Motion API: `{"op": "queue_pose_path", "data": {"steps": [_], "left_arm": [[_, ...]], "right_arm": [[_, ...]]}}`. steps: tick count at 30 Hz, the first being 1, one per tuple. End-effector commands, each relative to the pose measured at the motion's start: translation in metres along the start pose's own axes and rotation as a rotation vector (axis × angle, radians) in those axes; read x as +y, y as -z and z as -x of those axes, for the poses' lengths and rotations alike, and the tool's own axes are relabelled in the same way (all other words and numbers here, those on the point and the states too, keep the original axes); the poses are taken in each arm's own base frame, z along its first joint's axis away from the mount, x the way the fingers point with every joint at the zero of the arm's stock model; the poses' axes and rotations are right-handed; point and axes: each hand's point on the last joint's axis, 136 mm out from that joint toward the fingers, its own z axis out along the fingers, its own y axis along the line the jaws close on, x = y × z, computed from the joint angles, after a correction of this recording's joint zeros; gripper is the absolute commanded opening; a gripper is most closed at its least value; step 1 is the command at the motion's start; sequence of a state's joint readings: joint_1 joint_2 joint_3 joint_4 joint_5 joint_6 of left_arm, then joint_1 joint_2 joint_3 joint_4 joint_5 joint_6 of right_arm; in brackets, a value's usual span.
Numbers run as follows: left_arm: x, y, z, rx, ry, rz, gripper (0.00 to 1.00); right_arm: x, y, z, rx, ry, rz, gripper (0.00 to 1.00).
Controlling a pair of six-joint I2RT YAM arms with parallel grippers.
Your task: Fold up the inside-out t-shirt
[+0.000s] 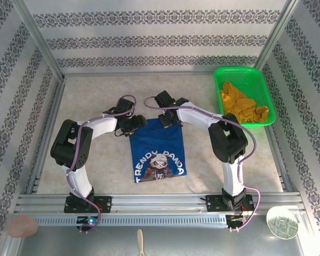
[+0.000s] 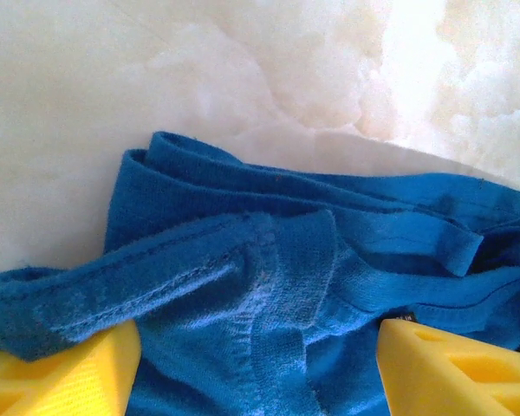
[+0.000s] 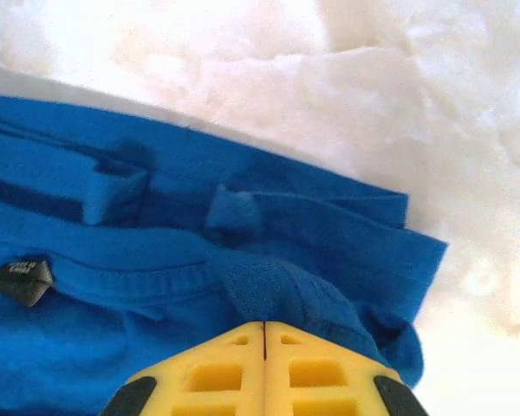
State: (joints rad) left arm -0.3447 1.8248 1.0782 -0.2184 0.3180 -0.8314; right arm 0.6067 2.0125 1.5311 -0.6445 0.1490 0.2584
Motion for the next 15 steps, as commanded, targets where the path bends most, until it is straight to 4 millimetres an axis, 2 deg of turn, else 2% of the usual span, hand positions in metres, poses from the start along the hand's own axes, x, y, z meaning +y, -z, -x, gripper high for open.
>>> {"op": "queue_pose_path", "data": {"steps": [1, 6, 12, 14, 15], "left_arm": [[0.008, -0.009, 0.002, 0.007, 0.008, 0.013, 0.73], [0.011, -0.012, 0.001, 0.016, 0.002, 0.023, 0.73], [0.013, -0.015, -0.001, 0.024, 0.0, 0.025, 0.73], [0.006, -0.012, 0.002, 0.024, -0.006, 0.009, 0.73], [0.001, -0.008, 0.006, 0.021, -0.016, 0.002, 0.73]], "right_arm": [[-0.008, 0.013, 0.022, -0.044, -0.028, -0.008, 0.0], [-0.012, 0.022, 0.044, -0.097, -0.111, 0.043, 0.0], [-0.015, 0.002, 0.048, -0.066, -0.212, 0.105, 0.0], [-0.019, -0.003, 0.044, -0.041, -0.237, 0.113, 0.35], [-0.024, -0.002, 0.041, -0.038, -0.25, 0.108, 0.45]]}}
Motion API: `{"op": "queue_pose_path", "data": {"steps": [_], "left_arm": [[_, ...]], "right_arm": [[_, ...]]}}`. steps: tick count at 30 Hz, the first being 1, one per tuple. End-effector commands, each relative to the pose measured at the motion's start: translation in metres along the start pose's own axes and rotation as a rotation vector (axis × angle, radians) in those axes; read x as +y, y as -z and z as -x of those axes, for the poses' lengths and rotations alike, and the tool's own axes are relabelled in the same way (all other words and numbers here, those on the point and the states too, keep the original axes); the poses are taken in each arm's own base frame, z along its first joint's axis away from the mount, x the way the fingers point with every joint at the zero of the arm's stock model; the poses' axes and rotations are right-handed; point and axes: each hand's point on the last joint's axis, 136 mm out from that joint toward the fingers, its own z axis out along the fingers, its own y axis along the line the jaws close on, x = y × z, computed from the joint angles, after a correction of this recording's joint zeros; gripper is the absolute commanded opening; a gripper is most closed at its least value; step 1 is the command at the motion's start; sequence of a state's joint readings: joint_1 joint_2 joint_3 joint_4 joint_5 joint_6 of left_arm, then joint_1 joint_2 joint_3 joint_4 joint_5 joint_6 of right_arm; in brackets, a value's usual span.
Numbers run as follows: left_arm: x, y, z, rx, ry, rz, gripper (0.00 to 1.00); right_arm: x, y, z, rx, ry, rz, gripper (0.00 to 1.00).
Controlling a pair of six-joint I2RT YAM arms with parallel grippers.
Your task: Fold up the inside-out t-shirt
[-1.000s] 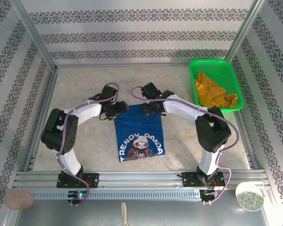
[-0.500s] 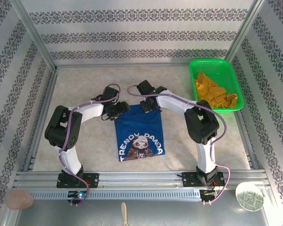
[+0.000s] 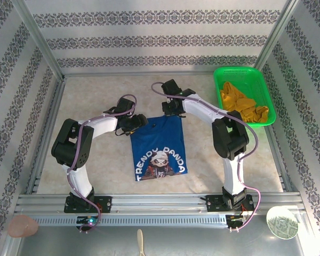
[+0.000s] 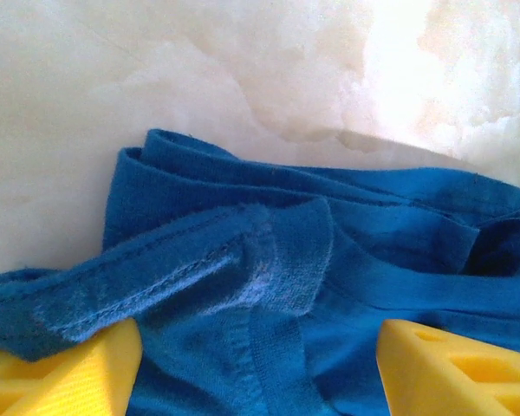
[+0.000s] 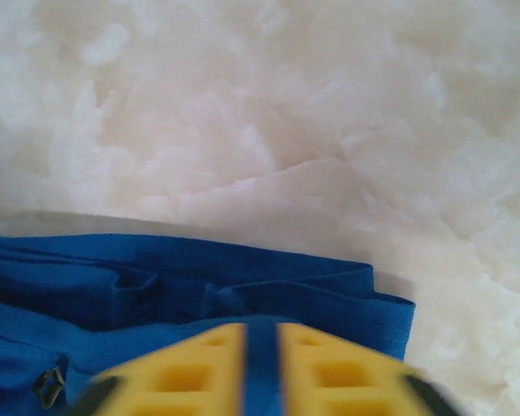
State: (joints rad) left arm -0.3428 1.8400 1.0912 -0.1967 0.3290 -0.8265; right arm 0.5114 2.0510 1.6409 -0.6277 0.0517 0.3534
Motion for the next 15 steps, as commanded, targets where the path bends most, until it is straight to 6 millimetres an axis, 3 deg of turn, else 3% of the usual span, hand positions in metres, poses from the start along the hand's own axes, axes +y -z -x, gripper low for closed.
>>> {"op": "queue_pose_path", "data": {"steps": [1, 5, 9, 12, 15], "left_arm": [[0.001, 0.001, 0.006, 0.02, -0.024, 0.02, 0.73], [-0.03, 0.034, 0.029, -0.033, -0.078, -0.023, 0.75], [-0.061, 0.058, 0.03, -0.039, -0.096, -0.115, 0.76], [-0.075, 0.05, 0.016, -0.001, -0.09, -0.186, 0.76], [-0.068, 0.028, 0.002, 0.038, -0.056, -0.205, 0.76]], "right_arm": [[-0.009, -0.003, -0.003, 0.015, -0.074, 0.019, 0.46], [-0.021, 0.024, -0.011, -0.024, -0.135, 0.065, 0.44], [-0.005, 0.056, -0.021, -0.063, -0.181, 0.205, 0.37], [0.015, 0.055, -0.035, -0.048, -0.259, 0.346, 0.34], [0.027, 0.037, -0.046, -0.032, -0.357, 0.453, 0.31]]}}
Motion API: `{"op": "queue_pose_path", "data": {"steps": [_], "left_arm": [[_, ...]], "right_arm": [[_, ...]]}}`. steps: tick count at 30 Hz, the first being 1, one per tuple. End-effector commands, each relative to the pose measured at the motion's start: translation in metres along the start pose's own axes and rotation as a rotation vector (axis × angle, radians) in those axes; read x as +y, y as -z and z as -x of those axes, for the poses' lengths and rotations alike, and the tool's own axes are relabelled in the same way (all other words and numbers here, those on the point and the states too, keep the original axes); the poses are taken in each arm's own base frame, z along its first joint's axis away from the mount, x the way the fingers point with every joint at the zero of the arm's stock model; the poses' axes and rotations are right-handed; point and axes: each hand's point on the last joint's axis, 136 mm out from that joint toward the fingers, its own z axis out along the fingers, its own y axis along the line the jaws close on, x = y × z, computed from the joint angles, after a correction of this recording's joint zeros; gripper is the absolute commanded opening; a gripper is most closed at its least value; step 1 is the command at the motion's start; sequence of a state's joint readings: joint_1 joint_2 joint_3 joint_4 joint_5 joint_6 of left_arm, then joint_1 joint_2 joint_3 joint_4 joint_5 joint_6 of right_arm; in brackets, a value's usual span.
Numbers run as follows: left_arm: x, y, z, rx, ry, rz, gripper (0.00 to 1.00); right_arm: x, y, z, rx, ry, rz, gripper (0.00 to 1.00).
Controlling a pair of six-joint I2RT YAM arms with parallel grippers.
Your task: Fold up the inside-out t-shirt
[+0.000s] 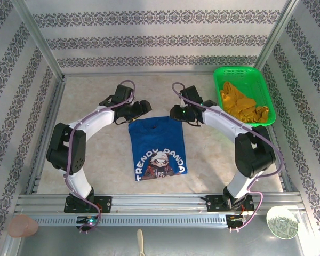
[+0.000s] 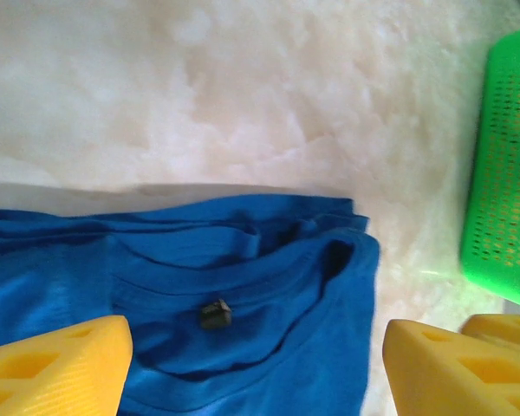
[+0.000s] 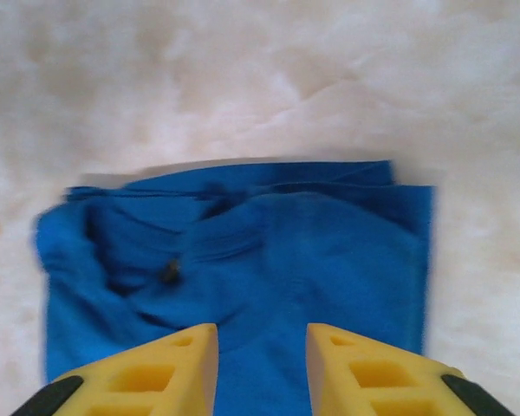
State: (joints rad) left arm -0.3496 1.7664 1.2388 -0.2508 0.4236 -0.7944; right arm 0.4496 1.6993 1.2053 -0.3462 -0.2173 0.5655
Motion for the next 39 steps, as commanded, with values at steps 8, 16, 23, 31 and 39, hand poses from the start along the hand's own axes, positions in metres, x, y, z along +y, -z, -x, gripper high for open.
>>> {"op": "queue_pose_path", "data": {"steps": [8, 16, 23, 31, 39], "left_arm": [[0.052, -0.052, -0.022, 0.1, -0.017, 0.093, 0.77], [0.04, -0.042, 0.007, 0.056, -0.06, 0.08, 0.79], [0.016, 0.011, 0.022, -0.033, -0.074, 0.052, 0.85], [0.023, 0.031, 0.008, -0.042, -0.067, 0.051, 0.86], [0.025, 0.034, 0.006, -0.047, -0.067, 0.048, 0.87]], "right_arm": [[-0.044, -0.064, -0.04, 0.041, -0.318, 0.101, 0.24], [-0.052, -0.034, -0.026, 0.0, -0.305, 0.139, 0.33], [-0.02, 0.023, -0.007, -0.028, -0.168, 0.201, 0.37], [-0.008, 0.03, -0.086, 0.062, -0.254, 0.27, 0.33], [-0.038, 0.024, -0.174, 0.08, -0.351, 0.193, 0.27]]}}
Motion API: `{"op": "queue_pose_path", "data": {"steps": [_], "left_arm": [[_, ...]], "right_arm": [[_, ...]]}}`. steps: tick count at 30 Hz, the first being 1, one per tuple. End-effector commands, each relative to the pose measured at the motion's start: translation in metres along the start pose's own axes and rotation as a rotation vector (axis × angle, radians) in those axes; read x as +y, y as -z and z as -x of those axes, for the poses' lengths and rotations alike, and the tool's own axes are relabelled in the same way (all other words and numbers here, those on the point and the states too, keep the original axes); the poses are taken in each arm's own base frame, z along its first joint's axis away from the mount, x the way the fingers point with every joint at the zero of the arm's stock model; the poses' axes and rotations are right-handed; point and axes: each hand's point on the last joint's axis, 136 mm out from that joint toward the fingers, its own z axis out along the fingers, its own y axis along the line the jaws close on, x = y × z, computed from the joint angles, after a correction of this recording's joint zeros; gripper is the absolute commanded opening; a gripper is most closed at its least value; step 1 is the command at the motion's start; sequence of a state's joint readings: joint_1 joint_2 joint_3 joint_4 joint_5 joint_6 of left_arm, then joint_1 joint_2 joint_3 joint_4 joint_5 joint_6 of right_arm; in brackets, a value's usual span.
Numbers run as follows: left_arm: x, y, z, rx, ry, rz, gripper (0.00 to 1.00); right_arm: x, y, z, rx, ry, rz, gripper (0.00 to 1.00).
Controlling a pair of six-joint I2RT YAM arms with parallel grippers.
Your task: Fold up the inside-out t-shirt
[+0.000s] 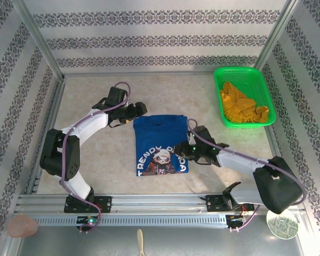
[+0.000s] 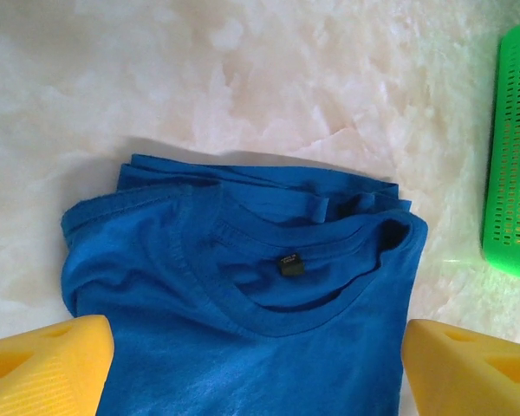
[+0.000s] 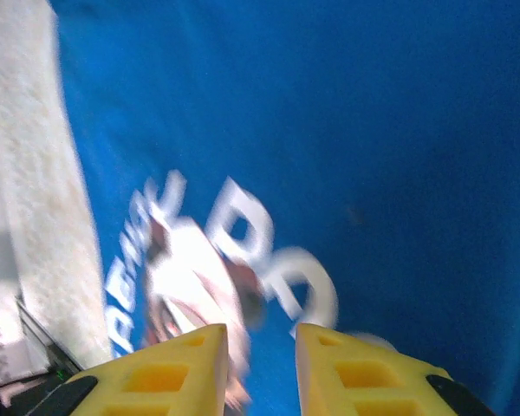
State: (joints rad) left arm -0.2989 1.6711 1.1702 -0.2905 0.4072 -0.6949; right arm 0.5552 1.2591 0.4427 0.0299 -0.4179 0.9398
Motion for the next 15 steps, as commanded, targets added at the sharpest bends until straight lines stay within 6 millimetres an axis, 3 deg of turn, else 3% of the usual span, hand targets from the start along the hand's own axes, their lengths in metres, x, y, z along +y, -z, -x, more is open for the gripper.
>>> {"op": "queue_pose_path", "data": {"steps": [1, 3, 5, 6, 10, 13, 15], "left_arm": [[0.005, 0.007, 0.003, -0.014, -0.008, 0.013, 0.87], [0.006, 0.006, 0.004, -0.018, -0.005, 0.016, 0.87], [0.009, 0.007, 0.007, -0.029, 0.006, 0.025, 0.91], [0.013, 0.007, 0.008, -0.035, 0.014, 0.035, 0.92], [0.039, 0.009, 0.011, -0.052, 0.069, 0.083, 0.99], [0.056, 0.007, 0.01, -0.038, 0.092, 0.089, 1.0], [0.06, 0.005, 0.007, -0.022, 0.061, 0.097, 1.0]], "right_arm": [[-0.02, 0.005, 0.001, -0.107, -0.088, -0.019, 0.27], [-0.044, 0.006, -0.006, -0.125, -0.123, -0.065, 0.26], [-0.045, 0.01, -0.002, -0.128, -0.133, -0.055, 0.27], [-0.041, 0.012, 0.002, -0.123, -0.126, -0.038, 0.28], [0.009, 0.037, 0.039, -0.15, 0.012, 0.045, 0.34], [0.028, 0.059, 0.069, -0.198, 0.108, -0.01, 0.52], [0.03, 0.068, 0.088, -0.227, 0.155, -0.087, 0.66]]}}
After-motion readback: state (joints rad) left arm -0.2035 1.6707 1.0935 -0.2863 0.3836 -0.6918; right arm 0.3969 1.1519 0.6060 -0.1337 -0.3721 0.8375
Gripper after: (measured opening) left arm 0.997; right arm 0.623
